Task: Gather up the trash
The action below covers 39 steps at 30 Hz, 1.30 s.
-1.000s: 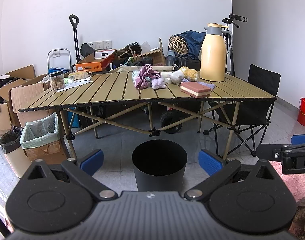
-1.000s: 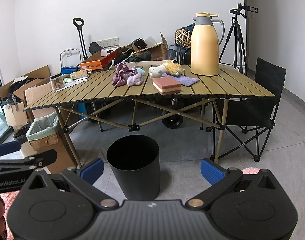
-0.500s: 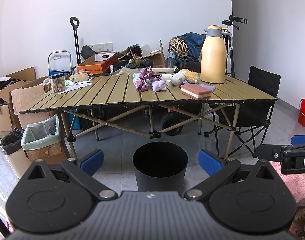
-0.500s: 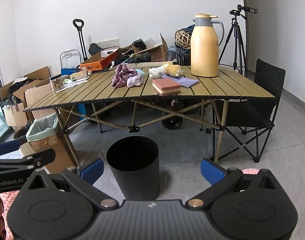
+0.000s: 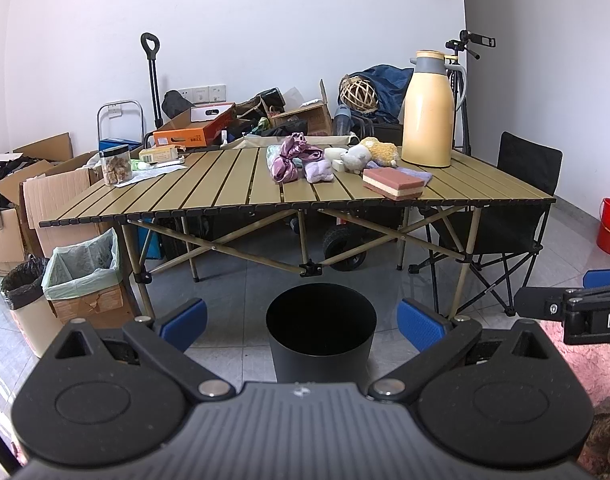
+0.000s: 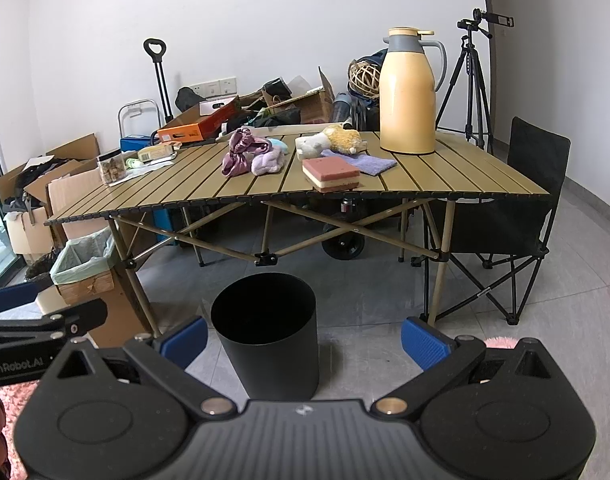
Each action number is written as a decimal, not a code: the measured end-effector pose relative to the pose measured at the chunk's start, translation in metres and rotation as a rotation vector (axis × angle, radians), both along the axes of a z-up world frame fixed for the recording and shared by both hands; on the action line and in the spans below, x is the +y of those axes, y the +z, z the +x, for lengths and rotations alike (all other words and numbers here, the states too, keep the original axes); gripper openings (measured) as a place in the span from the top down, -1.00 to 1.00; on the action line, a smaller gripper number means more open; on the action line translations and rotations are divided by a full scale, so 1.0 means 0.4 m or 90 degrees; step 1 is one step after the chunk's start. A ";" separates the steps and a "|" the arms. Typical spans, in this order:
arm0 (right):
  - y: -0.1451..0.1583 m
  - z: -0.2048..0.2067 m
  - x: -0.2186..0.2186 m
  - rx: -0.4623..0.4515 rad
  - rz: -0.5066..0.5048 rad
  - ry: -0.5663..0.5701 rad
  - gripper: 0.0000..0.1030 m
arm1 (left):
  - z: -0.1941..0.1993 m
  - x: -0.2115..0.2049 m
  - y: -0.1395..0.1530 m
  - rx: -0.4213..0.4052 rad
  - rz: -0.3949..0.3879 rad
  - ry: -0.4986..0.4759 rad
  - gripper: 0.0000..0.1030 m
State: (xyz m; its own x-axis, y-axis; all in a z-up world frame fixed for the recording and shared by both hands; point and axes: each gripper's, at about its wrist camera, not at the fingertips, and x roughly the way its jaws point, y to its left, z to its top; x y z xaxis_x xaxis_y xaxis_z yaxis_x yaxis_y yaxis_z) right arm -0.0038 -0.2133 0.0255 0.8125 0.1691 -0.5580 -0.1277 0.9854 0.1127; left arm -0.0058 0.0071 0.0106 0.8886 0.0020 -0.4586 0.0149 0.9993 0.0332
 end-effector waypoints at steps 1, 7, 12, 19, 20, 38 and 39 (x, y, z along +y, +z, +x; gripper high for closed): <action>-0.001 0.001 -0.002 -0.001 0.000 -0.001 -1.00 | 0.000 0.000 0.000 0.000 0.000 0.000 -1.00; -0.004 0.019 -0.014 -0.010 -0.003 -0.007 -1.00 | 0.013 0.006 -0.008 -0.005 0.004 0.005 -1.00; -0.008 0.042 -0.016 -0.018 -0.006 -0.012 -1.00 | 0.033 0.009 -0.010 -0.010 0.011 0.011 -1.00; -0.011 0.089 -0.020 -0.028 -0.010 -0.013 -1.00 | 0.069 -0.001 -0.014 -0.019 0.020 0.014 -1.00; -0.013 0.098 -0.021 -0.029 -0.010 -0.013 -1.00 | 0.076 -0.001 -0.015 -0.019 0.021 0.015 -1.00; -0.046 0.289 -0.018 -0.037 -0.002 -0.008 -1.00 | 0.245 0.011 -0.017 -0.021 0.016 0.023 -1.00; -0.046 0.303 -0.017 -0.039 -0.002 -0.007 -1.00 | 0.258 0.014 -0.017 -0.021 0.016 0.028 -1.00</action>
